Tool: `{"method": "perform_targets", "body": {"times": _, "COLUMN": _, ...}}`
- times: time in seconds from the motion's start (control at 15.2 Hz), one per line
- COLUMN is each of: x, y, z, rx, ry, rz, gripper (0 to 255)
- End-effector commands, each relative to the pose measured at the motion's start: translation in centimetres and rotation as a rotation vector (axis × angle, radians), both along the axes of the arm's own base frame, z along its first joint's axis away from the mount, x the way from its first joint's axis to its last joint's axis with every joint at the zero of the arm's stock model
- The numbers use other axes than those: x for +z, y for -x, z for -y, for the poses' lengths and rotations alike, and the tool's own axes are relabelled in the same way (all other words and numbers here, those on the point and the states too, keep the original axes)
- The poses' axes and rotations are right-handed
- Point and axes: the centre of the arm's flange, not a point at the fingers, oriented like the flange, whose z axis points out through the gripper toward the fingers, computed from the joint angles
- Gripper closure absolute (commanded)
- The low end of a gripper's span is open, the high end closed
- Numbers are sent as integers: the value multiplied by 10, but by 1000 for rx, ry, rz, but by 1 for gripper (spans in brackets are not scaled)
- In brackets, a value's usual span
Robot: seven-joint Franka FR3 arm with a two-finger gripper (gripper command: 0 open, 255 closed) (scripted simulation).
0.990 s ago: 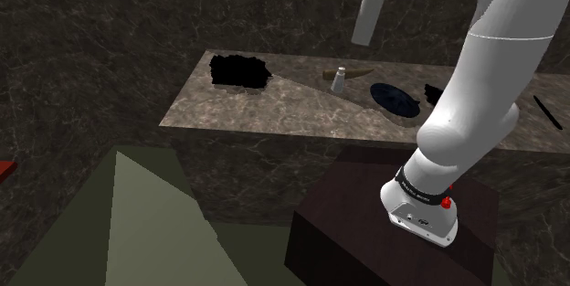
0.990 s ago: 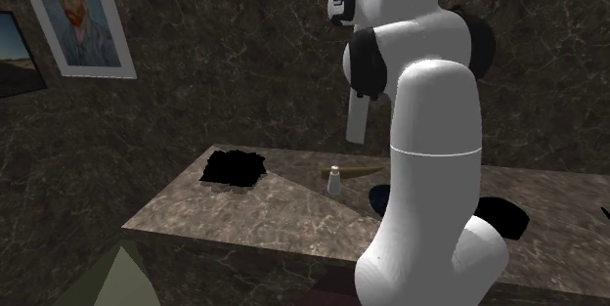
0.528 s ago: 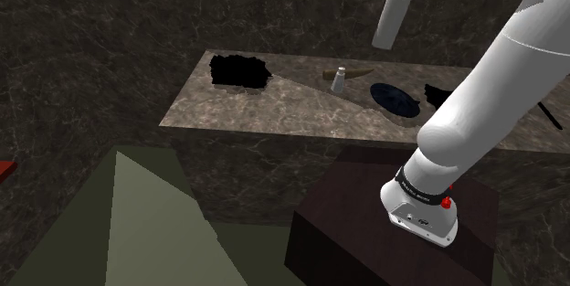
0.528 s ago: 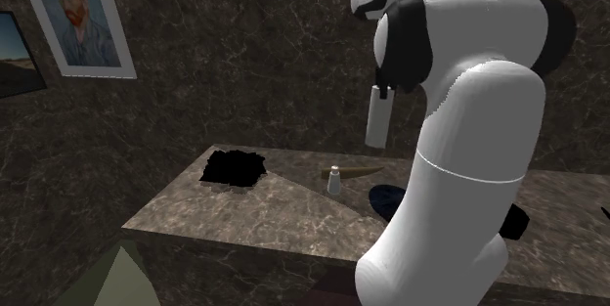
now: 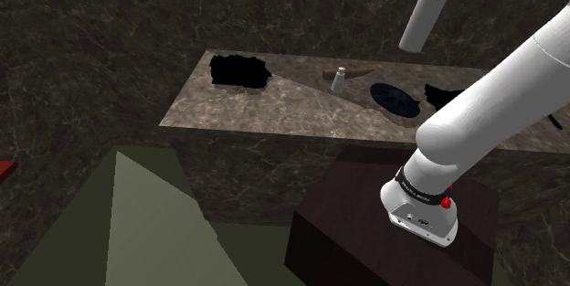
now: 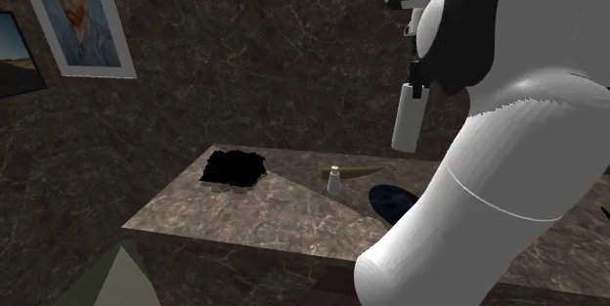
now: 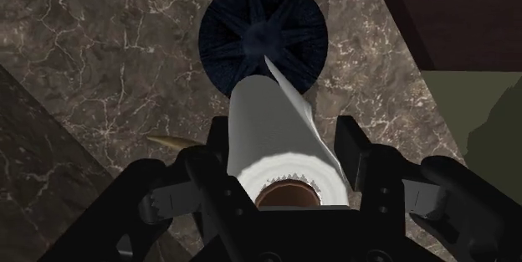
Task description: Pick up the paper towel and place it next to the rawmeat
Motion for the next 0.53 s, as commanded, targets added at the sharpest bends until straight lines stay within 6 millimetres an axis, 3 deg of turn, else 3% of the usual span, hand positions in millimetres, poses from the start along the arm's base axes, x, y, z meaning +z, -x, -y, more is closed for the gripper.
{"method": "perform_targets", "body": {"times": 0.0, "x": 2, "y": 29, "z": -1, "rx": 1, "ry": 0, "rz": -1, "gripper": 255}}
{"method": "perform_targets", "body": {"times": 0.46, "x": 19, "y": 120, "z": -4, "rx": 1, "ry": 0, "rz": -1, "gripper": 255}}
